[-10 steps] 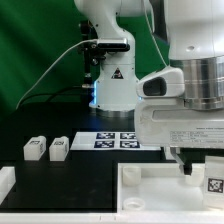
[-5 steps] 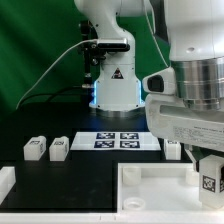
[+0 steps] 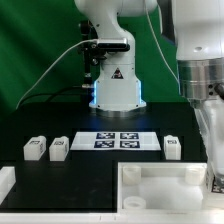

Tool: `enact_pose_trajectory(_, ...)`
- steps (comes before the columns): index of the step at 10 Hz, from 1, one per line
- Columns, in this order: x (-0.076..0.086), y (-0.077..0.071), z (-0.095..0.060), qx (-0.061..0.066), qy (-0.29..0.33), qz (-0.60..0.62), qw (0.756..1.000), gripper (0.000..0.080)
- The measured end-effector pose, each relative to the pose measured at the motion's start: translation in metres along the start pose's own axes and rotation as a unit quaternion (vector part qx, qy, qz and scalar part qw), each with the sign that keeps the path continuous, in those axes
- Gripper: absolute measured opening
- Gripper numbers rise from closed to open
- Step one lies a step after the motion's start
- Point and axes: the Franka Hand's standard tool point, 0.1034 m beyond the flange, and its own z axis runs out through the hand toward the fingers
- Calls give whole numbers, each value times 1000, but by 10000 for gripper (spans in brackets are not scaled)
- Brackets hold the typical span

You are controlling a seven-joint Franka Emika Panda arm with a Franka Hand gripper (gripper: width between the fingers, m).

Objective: Assemble one leg

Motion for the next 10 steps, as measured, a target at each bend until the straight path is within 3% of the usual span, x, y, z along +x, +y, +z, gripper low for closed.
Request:
enact_pose_trajectory(3,0,1,1,0,0,-67,998,294)
enact_pose_trajectory(4,2,2,2,1,1,-122,992,495)
enact_pose_trajectory(5,6,2,4,3,1,-174,985,617)
enact_pose_trajectory(7,6,6,8,-4,2,-349,937,643)
enact_pose_trajectory(8,7,6,8,-3,3,-380,925,643)
enact_pose_trajectory(10,8,5,8,-4,3,-478,879,648)
